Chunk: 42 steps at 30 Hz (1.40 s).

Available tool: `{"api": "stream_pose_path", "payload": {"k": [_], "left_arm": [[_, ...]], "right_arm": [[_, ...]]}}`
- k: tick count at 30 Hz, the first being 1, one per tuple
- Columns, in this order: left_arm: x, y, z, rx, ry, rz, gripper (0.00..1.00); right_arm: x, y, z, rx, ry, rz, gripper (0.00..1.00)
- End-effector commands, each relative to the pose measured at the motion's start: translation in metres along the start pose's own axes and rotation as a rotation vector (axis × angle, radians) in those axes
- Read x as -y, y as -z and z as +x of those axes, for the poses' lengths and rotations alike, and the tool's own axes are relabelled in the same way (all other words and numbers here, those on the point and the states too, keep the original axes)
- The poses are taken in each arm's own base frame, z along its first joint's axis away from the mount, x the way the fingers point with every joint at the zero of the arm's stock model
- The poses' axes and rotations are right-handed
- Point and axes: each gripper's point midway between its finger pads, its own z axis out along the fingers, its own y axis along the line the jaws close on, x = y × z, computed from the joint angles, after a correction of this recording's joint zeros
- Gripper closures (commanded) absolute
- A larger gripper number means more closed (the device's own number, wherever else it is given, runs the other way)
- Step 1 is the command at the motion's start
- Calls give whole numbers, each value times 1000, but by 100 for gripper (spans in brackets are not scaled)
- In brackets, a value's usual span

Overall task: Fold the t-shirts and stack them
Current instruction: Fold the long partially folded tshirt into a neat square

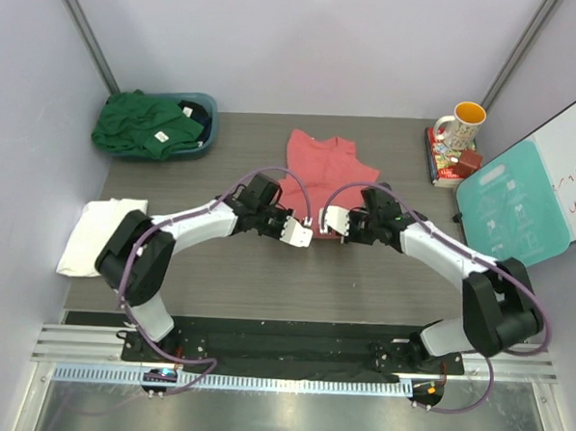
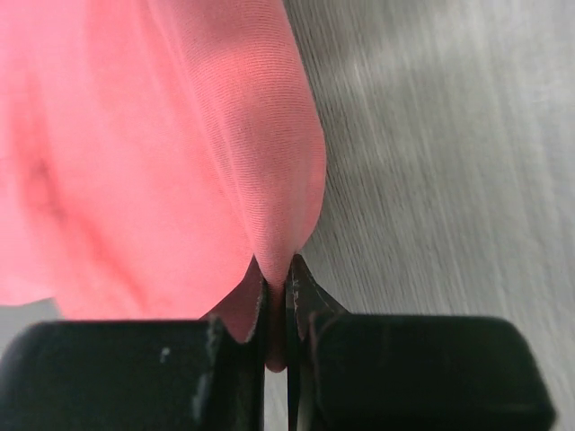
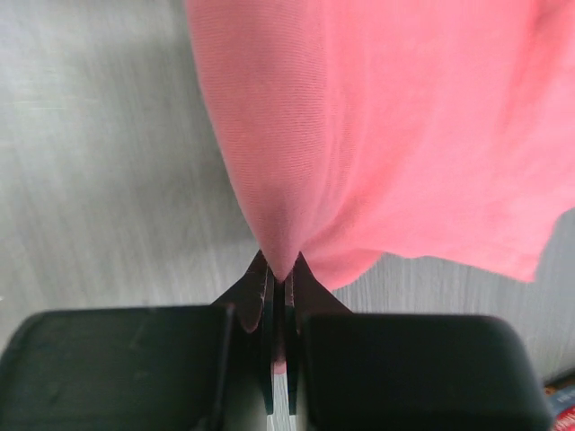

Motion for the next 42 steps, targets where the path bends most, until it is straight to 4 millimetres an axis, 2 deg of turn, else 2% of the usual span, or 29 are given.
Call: {"api": "stream_pose_path", "payload": {"k": [1, 2, 3, 4, 5, 6, 7, 8, 9, 10, 11, 15, 19, 26, 27, 31, 34, 38, 41, 42], "left_arm": [[1, 51, -36, 84, 9, 7, 100], [10, 60, -41, 88, 11, 47, 100], [9, 77, -56, 127, -7, 35, 100], [11, 85, -61, 139, -11, 39, 100], [13, 96, -68, 149, -23, 42, 100], [22, 104, -70, 152, -28, 73, 100], [23, 119, -80, 175, -49, 59, 99], [22, 129, -86, 185, -60, 55, 99], [33, 135, -88, 185, -63, 90, 99], [34, 146, -95, 204, -79, 78, 98], [33, 152, -99, 212, -89, 73, 98], [35, 168, -111, 246, -114, 49, 94], [32, 167, -112, 253, -117, 37, 88], [33, 155, -104, 239, -118, 45, 86], [35, 153, -101, 233, -119, 50, 86], [43, 138, -90, 217, -115, 73, 87], [42, 125, -82, 205, -101, 80, 88], [36, 108, -73, 191, -87, 87, 84], [23, 95, -61, 175, -71, 80, 78], [12, 95, -58, 171, -64, 60, 77]], "right_arm": [[-15, 55, -32, 72, 17, -79, 99], [-16, 64, -38, 87, 28, -85, 99], [-19, 72, -43, 101, 40, -95, 99], [-29, 80, -44, 98, 39, -126, 99], [-27, 95, -54, 131, 62, -103, 99], [-30, 102, -59, 140, 74, -110, 99], [-37, 110, -60, 139, 72, -131, 99], [-33, 123, -70, 170, 89, -107, 99], [-35, 128, -73, 174, 93, -106, 99], [-37, 134, -76, 180, 97, -106, 99], [-32, 142, -82, 188, 95, -73, 99], [-25, 151, -90, 197, 88, -29, 99], [-18, 140, -88, 182, 78, 6, 99], [-1, 110, -80, 133, 79, 47, 99], [6, 108, -83, 143, 81, 73, 99], [16, 90, -79, 116, 82, 93, 99], [24, 85, -78, 106, 86, 117, 99], [31, 78, -77, 94, 106, 133, 99], [31, 74, -74, 84, 111, 129, 99], [30, 72, -73, 80, 115, 125, 99]]}}
